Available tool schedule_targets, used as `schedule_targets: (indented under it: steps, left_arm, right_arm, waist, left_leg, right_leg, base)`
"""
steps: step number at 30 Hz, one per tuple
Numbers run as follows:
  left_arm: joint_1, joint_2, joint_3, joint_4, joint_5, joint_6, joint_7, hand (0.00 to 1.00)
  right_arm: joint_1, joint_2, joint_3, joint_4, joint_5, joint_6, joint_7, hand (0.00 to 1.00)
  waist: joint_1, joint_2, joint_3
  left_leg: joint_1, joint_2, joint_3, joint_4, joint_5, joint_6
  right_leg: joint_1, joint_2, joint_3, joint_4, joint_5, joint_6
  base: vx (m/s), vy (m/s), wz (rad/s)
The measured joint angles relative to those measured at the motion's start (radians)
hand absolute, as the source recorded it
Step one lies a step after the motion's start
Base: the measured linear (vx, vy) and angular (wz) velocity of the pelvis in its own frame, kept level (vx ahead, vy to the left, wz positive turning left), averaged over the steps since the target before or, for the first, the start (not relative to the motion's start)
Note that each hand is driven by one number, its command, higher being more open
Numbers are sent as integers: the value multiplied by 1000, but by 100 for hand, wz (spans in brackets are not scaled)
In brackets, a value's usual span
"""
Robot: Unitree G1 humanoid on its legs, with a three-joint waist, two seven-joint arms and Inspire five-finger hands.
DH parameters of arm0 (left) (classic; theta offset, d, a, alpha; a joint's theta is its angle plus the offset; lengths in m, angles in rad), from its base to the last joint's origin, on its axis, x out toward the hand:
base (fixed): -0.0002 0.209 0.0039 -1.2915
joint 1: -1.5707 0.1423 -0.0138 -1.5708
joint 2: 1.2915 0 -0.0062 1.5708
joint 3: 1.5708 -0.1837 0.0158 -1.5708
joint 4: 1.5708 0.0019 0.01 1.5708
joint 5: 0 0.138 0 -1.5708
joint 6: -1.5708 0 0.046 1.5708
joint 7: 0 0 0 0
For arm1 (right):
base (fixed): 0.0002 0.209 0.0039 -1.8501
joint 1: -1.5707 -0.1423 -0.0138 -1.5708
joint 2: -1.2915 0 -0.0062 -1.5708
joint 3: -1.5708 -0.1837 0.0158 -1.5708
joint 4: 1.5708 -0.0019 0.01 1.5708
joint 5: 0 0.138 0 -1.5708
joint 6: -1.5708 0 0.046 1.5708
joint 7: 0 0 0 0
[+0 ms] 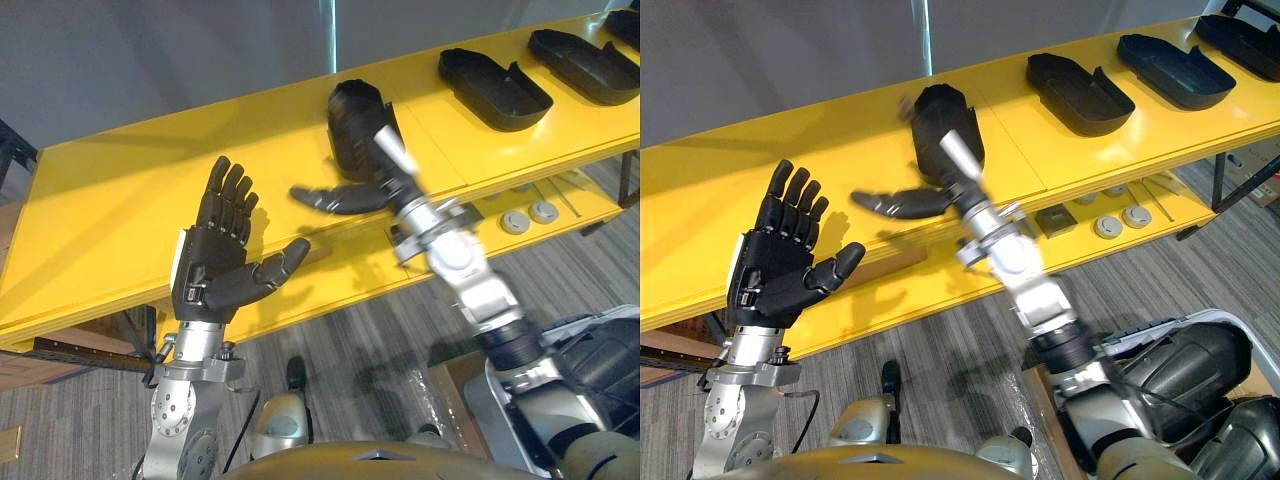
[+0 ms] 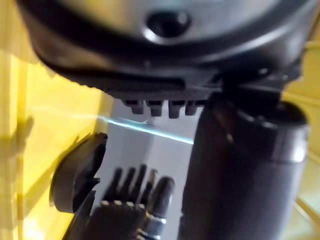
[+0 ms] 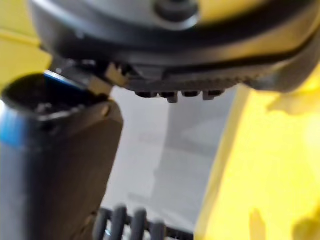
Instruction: Walk over and take three plastic housings, then place them on the shelf
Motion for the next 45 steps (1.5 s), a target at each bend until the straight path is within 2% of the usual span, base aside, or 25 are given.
schedule_targets:
  steps: [4, 8, 13, 18, 21, 32, 45]
  left_arm:
    - [10, -13, 23, -6, -1, 2, 13, 100]
    - [19, -39, 70, -15, -2, 14, 19, 100]
    - [38, -44, 77, -19, -4, 16, 9, 100]
    - [61, -71, 71, -19, -4, 17, 10, 100]
    - [62, -72, 61, -19, -4, 17, 14, 100]
    - [54, -74, 19, -18, -5, 16, 33, 100]
    - [44, -74, -3, -10, -5, 13, 62, 100]
  right_arm:
    - [-28, 122, 29, 105, 115, 11, 17, 100]
    - [-120, 165, 30, 140, 146, -4, -17, 100]
    - [-145, 208, 35, 143, 132, -8, -105, 100]
    - [-147, 259, 11, 304, 84, 58, -347, 100]
    - [-143, 254, 8, 363, 45, 79, -413, 100]
    - [-145, 254, 3, 355, -95, 70, -469, 100]
    - [-120, 247, -5, 354, -171, 13, -528, 100]
  waist:
    - [46, -3, -2]
    - [69, -4, -2]
    - [67, -3, -4]
    - [68, 0, -5]
    - [64, 2, -5]
    - [40, 11, -3]
    - [23, 23, 4]
  left_leg:
    - [-1, -10, -25, 1, 9, 10]
    - [-2, -18, -48, 1, 9, 11]
    - [-3, -21, -63, 0, 0, 1]
    - [-5, -21, -64, 0, -2, 2]
    - [-19, -21, -64, 0, -1, 2]
    - [-27, -21, -53, 1, 6, 10]
    - [-19, -15, -10, 1, -5, 4]
  right_leg:
    - [28, 1, -29, -14, 7, 10]
    - [47, 0, -55, -19, 4, 8]
    - [59, -1, -72, -17, -8, 4]
    - [58, -2, -76, -13, -8, 4]
    - [40, -4, -76, -6, -9, 3]
    - [18, -9, -65, 4, -15, 0]
    - [-15, -16, -13, 18, -15, -1]
  base:
    - [28, -40, 20]
    - [-6, -29, 19]
    - [-51, -21, 9]
    - [-69, -13, 1]
    - [-56, -8, -1]
    - [-21, -24, -2]
    - [-49, -28, -9]
